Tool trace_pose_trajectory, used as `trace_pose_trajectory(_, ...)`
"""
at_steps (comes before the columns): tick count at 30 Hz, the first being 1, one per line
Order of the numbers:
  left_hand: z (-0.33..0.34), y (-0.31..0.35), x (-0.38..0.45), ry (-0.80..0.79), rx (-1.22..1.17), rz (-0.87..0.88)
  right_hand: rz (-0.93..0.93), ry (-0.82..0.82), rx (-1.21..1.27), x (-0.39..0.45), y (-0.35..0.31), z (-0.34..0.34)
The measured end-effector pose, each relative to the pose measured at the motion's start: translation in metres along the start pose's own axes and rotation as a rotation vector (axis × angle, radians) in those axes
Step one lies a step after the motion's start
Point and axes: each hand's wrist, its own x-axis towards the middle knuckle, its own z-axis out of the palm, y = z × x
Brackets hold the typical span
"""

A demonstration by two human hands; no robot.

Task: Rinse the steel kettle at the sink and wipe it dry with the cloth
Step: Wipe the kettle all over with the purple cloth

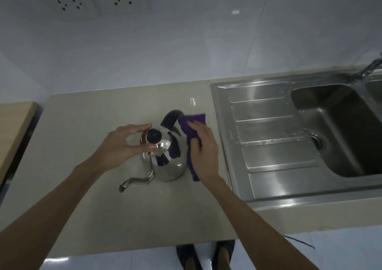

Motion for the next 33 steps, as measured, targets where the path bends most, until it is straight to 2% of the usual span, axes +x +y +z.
trace_pose_trajectory(2,-0.002,-0.001,0.004,-0.057,-0.018,0.01,-0.171,-0.016,0.139,-0.004,-0.02,0.008)
trace_pose_trajectory(4,0.0,-0.002,0.006,-0.078,-0.036,0.016,-0.169,-0.032,0.171,-0.014,-0.026,0.02)
trace_pose_trajectory(7,0.001,-0.004,0.005,-0.059,-0.02,0.024,-0.047,0.106,0.146,-0.024,-0.013,0.037)
trace_pose_trajectory(10,0.003,-0.003,0.003,-0.051,-0.032,0.028,0.147,0.132,0.16,-0.029,0.005,0.045)
trace_pose_trajectory(12,0.003,-0.002,0.003,-0.054,-0.045,0.028,0.262,0.077,0.141,-0.025,0.024,0.044)
trace_pose_trajectory(16,0.002,-0.002,0.003,-0.066,-0.052,0.028,0.36,-0.155,-0.032,-0.003,0.058,0.039)
trace_pose_trajectory(18,0.004,-0.003,0.002,-0.046,-0.064,0.037,0.423,-0.219,-0.052,0.005,0.061,0.04)
trace_pose_trajectory(25,0.013,-0.007,-0.007,0.006,-0.1,0.036,0.525,-0.18,-0.106,-0.057,0.05,0.029)
trace_pose_trajectory(28,0.013,-0.005,-0.008,0.015,-0.091,0.024,0.566,-0.229,-0.072,-0.088,0.036,0.023)
trace_pose_trajectory(29,0.013,-0.004,-0.009,0.013,-0.074,0.022,0.551,-0.213,-0.046,-0.094,0.029,0.022)
trace_pose_trajectory(33,0.013,0.0,-0.013,0.014,-0.061,0.035,0.349,0.019,0.159,-0.067,-0.007,0.023)
